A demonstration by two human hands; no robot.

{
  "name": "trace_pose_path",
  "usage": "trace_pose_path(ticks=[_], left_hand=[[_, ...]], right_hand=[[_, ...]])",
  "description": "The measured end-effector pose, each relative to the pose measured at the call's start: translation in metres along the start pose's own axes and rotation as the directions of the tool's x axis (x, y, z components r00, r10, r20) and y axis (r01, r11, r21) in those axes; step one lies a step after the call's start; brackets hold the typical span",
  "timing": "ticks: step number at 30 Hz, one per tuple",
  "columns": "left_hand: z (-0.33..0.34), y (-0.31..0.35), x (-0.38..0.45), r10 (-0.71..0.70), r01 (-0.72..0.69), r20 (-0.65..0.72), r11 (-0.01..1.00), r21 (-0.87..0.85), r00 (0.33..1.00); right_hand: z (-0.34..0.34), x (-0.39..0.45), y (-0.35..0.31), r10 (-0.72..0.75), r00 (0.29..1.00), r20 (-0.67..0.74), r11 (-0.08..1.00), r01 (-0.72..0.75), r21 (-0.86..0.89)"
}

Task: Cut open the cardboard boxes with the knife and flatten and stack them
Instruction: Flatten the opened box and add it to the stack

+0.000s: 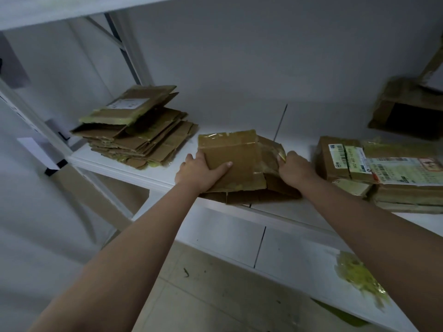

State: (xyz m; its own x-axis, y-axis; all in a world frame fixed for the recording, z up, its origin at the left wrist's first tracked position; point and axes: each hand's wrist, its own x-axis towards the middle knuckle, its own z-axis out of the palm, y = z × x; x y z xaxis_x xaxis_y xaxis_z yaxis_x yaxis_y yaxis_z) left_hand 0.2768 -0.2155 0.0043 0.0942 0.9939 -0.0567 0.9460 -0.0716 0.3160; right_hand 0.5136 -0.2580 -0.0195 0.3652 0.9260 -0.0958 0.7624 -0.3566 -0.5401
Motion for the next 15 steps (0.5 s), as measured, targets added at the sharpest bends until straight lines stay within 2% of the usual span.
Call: trace_pose_path(ticks=[3, 7, 10, 15], left_hand=[[0.002, 0.003, -0.012, -0.048, 0.049, 0.03, 0.999, -0.018, 0.998], [0.01, 0.005, -0.022, -0.049, 0.05, 0.02, 0.998, -0.025, 0.999], [0.01, 0.008, -0.026, -0.062, 0.063, -0.007, 0.998, 0.03, 0.998], [0.019, -0.001, -0.026, -0.082, 0.078, 0.086, 0.996, 0.05, 0.993]], right_hand=[[0.005, -0.006, -0.001, 0.023, 0.999, 0.028, 1.0, -0.023, -0.014], [0.006, -0.011, -0.006, 0.019, 0.999, -0.037, 0.999, -0.018, 0.044], [0.003, -0.012, -0.007, 0.01, 0.998, -0.062, 0.998, -0.005, 0.07], [-0.001, -0.013, -0.012, 0.041, 0.999, -0.011, 0.993, -0.039, 0.111]])
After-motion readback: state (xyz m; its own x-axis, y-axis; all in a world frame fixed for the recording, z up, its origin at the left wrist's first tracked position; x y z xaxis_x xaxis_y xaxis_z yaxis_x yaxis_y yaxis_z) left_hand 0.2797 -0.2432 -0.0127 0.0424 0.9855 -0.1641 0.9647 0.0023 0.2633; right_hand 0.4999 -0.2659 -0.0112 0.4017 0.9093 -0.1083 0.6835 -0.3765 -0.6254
